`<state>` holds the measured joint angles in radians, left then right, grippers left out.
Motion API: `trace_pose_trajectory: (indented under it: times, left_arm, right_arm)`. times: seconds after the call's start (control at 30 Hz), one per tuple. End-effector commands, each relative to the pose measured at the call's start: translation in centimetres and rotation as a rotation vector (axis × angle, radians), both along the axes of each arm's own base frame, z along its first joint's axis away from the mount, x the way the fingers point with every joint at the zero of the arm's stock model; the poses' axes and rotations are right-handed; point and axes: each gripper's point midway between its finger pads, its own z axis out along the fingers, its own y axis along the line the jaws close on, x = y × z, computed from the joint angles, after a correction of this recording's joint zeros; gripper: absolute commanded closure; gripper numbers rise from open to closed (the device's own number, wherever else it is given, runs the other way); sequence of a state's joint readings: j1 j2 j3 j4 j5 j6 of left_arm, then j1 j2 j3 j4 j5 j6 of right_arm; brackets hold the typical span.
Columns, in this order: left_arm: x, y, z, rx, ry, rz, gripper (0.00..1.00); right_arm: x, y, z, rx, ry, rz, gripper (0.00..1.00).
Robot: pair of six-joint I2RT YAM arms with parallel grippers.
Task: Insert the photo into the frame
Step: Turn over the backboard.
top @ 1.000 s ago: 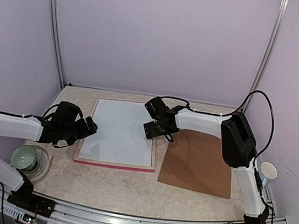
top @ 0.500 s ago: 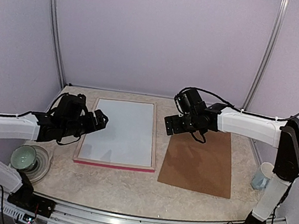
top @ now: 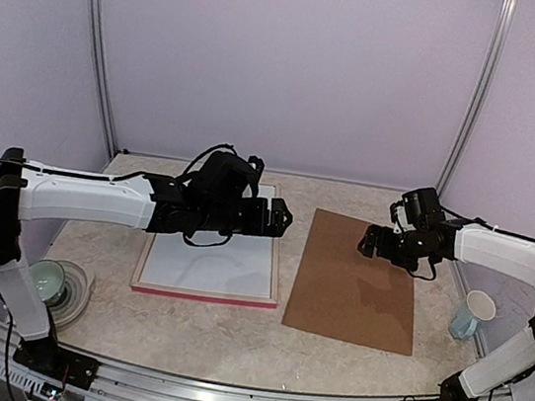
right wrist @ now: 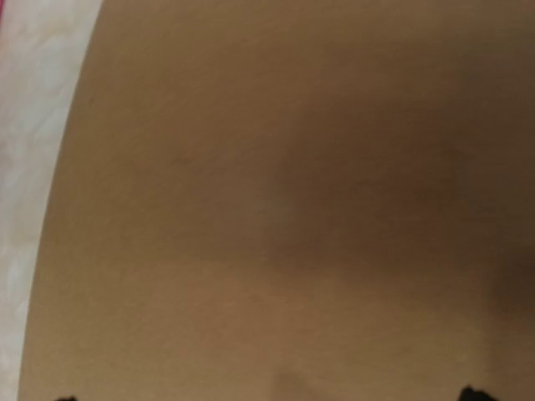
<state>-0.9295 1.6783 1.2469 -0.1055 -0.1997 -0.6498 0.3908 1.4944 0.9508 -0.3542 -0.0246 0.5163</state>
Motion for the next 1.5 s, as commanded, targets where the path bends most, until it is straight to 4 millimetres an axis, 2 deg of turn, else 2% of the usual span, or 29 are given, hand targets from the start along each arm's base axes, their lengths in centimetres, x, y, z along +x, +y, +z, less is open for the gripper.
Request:
trace_pose_trajectory:
  times: [0.0, 0.2, 0.33, 0.5, 0.7, 1.07, 1.47]
  left_arm:
    - [-1.4, -4.5, -2.5, 0.092, 0.045, -0.115, 0.01]
    - [-3.0, -9.6, -5.2, 0.123, 0.085, -0.203, 0.01]
    - [-3.6, -11.4, -6.8, 0.141, 0.102, -0.232, 0.01]
    - [-4.4, -13.0, -8.7, 0.166, 0.113, -0.255, 0.01]
    - [-4.6, -13.4, -11.1, 0.206, 0.131, -0.25, 0.01]
    - [-3.8, -14.0, -13.2, 0.247, 0.131, -0.237, 0.01]
    - [-3.7, -14.3, -15.1, 0.269, 0.147, -0.24, 0.01]
  right_arm:
    - [-0.5, -1.8, 0.4, 0.083, 0.005, -0.034, 0.01]
    - [-0.9, -4.8, -0.4, 0.121, 0.019, -0.1, 0.01]
    - [-0.8, -5.5, -1.1, 0.134, 0.031, -0.115, 0.01]
    - [-1.2, -6.4, -2.9, 0.178, 0.065, -0.135, 0.01]
    - [-1.2, -7.0, -4.0, 0.187, 0.085, -0.154, 0.01]
    - [-1.1, -9.2, -4.6, 0.109, 0.105, -0.255, 0.01]
    - [-1.0, -11.0, -6.5, 0.033, 0.157, -0.336, 0.01]
